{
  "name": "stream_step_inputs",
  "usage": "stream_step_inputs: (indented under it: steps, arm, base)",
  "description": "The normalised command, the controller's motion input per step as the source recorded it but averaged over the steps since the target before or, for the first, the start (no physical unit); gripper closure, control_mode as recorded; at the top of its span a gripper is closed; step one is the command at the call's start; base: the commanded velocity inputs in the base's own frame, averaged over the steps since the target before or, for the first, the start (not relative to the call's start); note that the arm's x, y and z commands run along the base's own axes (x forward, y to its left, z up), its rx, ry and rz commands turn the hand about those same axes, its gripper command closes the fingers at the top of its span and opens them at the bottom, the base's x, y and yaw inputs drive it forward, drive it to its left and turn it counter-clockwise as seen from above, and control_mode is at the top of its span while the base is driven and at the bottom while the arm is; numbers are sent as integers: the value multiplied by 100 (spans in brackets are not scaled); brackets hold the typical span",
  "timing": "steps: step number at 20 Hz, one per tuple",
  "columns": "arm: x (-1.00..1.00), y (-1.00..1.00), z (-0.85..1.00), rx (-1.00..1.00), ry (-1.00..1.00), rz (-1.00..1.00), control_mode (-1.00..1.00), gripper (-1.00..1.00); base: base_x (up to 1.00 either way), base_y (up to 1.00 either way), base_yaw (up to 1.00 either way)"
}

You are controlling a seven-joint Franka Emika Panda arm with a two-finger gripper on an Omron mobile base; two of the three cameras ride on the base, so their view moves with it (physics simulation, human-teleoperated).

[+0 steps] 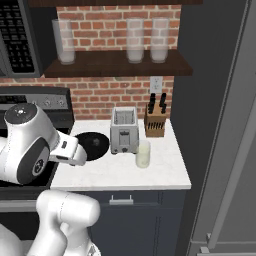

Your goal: Grab a lemon wedge from the fridge and one ice cube from the ice bowl, and put them in the glass of lemonade.

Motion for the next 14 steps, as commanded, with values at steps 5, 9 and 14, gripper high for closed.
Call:
stream_step_inputs:
  steps: [5, 9, 14]
  arm:
    - [-1, 0, 0, 0, 0, 0, 100, -100]
    - [0, 0, 0, 0, 0, 0, 100, -100]
    - [0, 0, 0, 0, 0, 0, 100, -100]
  base:
    - [-68, -12, -7]
    - [-100, -61, -20]
    - [-17, -95, -21]
